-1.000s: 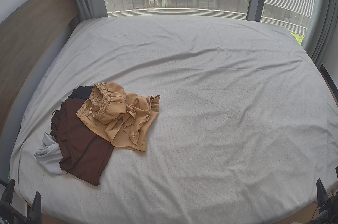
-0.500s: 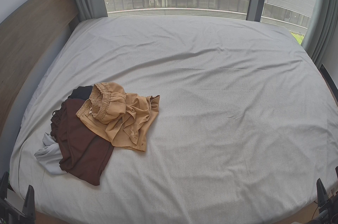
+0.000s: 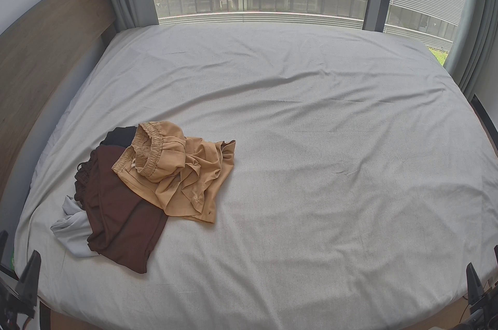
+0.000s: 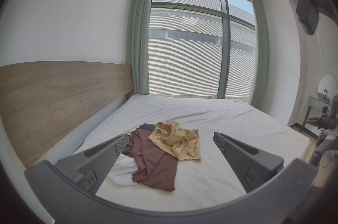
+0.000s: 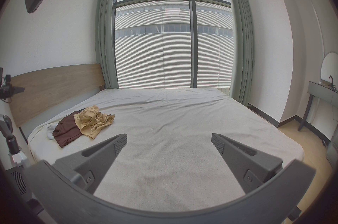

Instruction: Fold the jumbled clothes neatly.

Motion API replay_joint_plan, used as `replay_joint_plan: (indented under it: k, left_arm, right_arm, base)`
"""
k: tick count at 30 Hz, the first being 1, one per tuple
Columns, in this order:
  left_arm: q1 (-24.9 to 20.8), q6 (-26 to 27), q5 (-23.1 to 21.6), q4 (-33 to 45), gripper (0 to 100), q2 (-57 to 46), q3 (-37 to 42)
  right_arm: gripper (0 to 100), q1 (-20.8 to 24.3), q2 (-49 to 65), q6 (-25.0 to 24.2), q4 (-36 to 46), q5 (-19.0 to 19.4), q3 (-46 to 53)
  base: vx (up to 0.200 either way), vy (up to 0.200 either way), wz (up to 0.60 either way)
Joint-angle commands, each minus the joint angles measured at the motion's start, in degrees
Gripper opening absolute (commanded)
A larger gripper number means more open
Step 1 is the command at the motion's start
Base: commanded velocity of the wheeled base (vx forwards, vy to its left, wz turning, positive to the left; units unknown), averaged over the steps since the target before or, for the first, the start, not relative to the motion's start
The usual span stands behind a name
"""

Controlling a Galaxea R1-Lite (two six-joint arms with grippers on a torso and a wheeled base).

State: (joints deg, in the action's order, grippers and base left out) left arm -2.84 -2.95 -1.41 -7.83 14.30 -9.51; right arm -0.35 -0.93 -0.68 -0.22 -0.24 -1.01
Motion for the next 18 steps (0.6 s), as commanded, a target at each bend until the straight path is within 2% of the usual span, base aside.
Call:
replay_joint_plan:
  k: [1,6,13,18]
  left_arm:
    - [-4.28,-1.09,-0.96,-0.35,100,10.13,-6.75]
    - [-7.71,-7.33,-2.28,-1.67,100,18.31,-13.26]
    - [-7.88,-7.51,-2.37,-9.22,100,28.24,-13.78]
    - [-8.23,-7.42,-2.72,-20.47,100,38.70,-13.96]
  right_arm:
    - [100,0.00,0.75,0.07,-0.04,-0.02,0.92]
    - [100,0.00,0.75,0.07,-0.04,-0.02,0.92]
    - [100,0.00,0.75,0.07,-0.04,-0.02,0.92]
    - [100,0.09,0.75,0.07,-0.04,-0.02,0.92]
  base:
    - [0.000,0.000,0.00]
    - [0.000,0.000,0.00]
    - [0.000,0.000,0.00]
    - [0.000,0.000,0.00]
